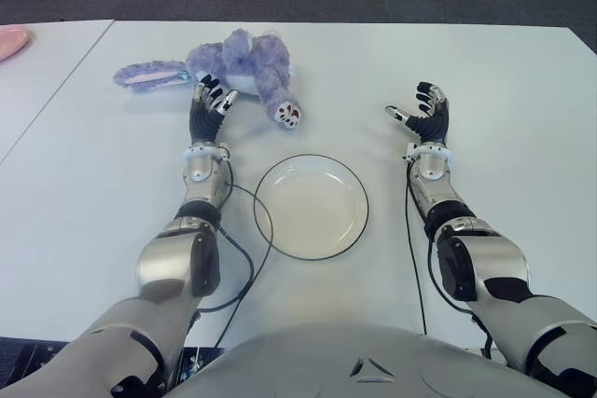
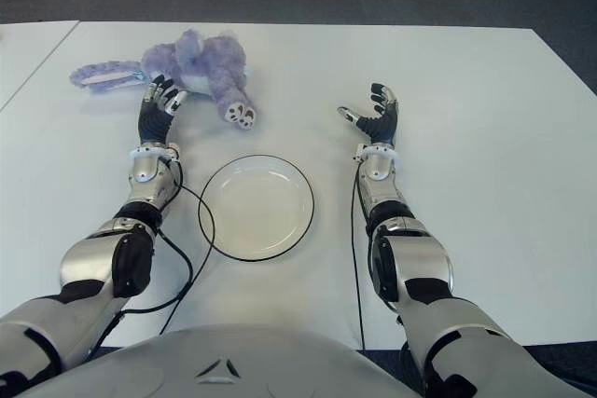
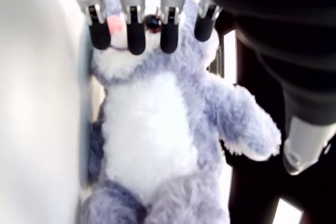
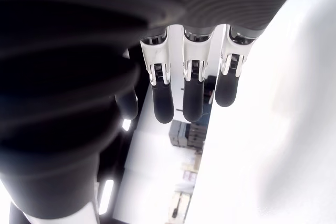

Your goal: Put the doll into the plate.

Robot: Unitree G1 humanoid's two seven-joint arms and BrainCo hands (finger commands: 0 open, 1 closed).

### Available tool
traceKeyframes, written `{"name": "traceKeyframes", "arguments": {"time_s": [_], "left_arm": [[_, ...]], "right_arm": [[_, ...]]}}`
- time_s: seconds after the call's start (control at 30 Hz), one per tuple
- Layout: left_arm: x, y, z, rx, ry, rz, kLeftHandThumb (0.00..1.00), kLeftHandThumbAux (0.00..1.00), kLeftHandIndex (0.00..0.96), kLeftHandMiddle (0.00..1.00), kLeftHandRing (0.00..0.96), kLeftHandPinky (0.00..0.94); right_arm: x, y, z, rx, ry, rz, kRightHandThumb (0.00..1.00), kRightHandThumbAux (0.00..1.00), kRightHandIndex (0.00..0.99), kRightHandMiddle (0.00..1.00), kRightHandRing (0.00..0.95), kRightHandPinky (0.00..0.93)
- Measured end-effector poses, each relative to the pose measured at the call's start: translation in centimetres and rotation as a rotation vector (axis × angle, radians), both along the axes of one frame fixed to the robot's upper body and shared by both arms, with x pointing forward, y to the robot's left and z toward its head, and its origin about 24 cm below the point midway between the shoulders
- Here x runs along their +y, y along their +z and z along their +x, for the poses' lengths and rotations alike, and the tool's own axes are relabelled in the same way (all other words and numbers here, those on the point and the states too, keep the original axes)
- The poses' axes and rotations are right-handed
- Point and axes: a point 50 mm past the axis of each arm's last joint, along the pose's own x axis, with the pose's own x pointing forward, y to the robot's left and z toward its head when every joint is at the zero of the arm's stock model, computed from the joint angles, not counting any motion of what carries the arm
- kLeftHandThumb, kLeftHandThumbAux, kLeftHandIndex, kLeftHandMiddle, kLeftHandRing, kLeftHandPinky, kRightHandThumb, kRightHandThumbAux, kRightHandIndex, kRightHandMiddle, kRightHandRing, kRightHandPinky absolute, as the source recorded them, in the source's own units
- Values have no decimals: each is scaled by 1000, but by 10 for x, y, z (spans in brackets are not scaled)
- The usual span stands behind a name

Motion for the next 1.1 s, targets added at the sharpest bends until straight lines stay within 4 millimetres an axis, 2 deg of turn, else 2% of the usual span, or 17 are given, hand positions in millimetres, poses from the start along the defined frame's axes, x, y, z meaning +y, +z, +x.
{"name": "traceKeyframes", "arguments": {"time_s": [0.53,0.9,1.0,1.1], "left_arm": [[11,15,3,-107,116,-59,0,688,136,128,127,151],[15,24,5,-169,173,-60,3,717,108,113,112,147],[16,25,5,-171,180,-68,19,724,101,111,111,153],[19,28,7,-178,193,-79,83,752,75,95,100,140]], "right_arm": [[0,0,0,0,0,0,0,879,210,221,193,183],[0,1,0,-4,-4,-1,0,873,211,217,189,185],[0,1,1,-5,-4,-1,0,871,209,217,189,188],[1,1,1,-5,-3,0,0,867,207,215,189,187]]}}
